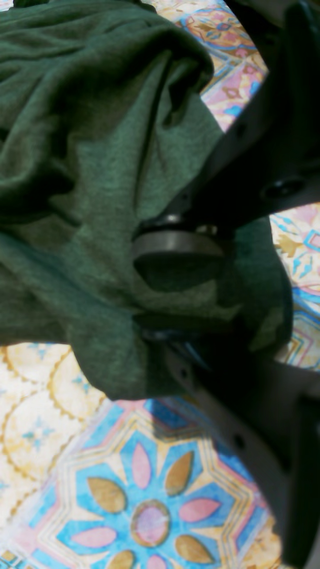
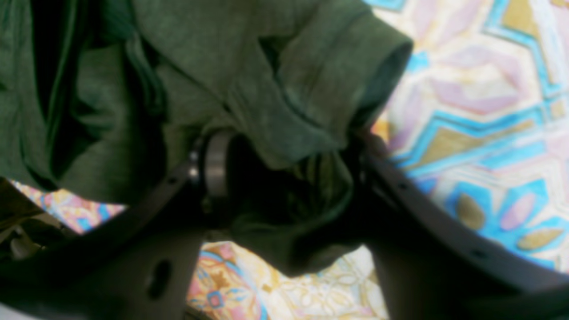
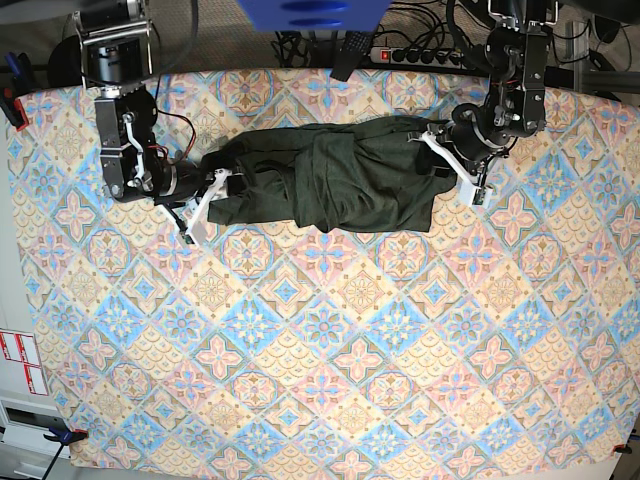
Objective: Fold the T-shirt properly
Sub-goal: 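Fold the strip end with the right gripper toward the left gripper, then move the right gripper to the bundle's side and grasp the cloth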
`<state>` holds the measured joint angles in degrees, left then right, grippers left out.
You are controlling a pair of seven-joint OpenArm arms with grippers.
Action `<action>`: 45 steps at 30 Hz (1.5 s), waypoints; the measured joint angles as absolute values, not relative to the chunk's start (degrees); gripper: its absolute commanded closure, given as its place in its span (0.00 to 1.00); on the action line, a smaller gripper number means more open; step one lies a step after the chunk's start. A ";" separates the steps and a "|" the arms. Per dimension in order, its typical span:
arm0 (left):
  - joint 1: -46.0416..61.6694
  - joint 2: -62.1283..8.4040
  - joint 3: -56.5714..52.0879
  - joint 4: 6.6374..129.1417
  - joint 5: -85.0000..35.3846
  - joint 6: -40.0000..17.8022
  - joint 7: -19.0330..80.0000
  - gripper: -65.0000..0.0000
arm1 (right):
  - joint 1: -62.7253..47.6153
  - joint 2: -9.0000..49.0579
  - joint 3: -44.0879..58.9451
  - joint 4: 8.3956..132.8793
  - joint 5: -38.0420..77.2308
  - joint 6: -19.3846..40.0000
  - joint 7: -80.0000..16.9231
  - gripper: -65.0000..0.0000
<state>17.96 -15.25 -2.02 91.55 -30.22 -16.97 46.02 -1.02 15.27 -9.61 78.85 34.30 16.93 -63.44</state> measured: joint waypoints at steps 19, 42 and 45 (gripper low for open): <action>19.33 -15.07 -2.26 98.19 -30.46 -17.34 46.13 0.87 | -1.34 16.32 10.61 73.23 42.11 16.93 -61.49 1.00; 19.07 -15.00 -7.38 98.45 -30.37 -16.97 46.26 0.87 | -7.01 17.80 10.68 94.80 40.80 16.71 -67.72 1.00; 19.09 -14.74 -8.58 98.48 -30.41 -17.41 46.48 0.87 | -6.68 17.06 3.62 98.37 42.04 17.30 -67.53 1.00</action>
<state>19.09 -14.74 -8.58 98.48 -30.41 -17.41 46.48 -6.68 17.06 3.62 98.37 42.04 17.30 -67.53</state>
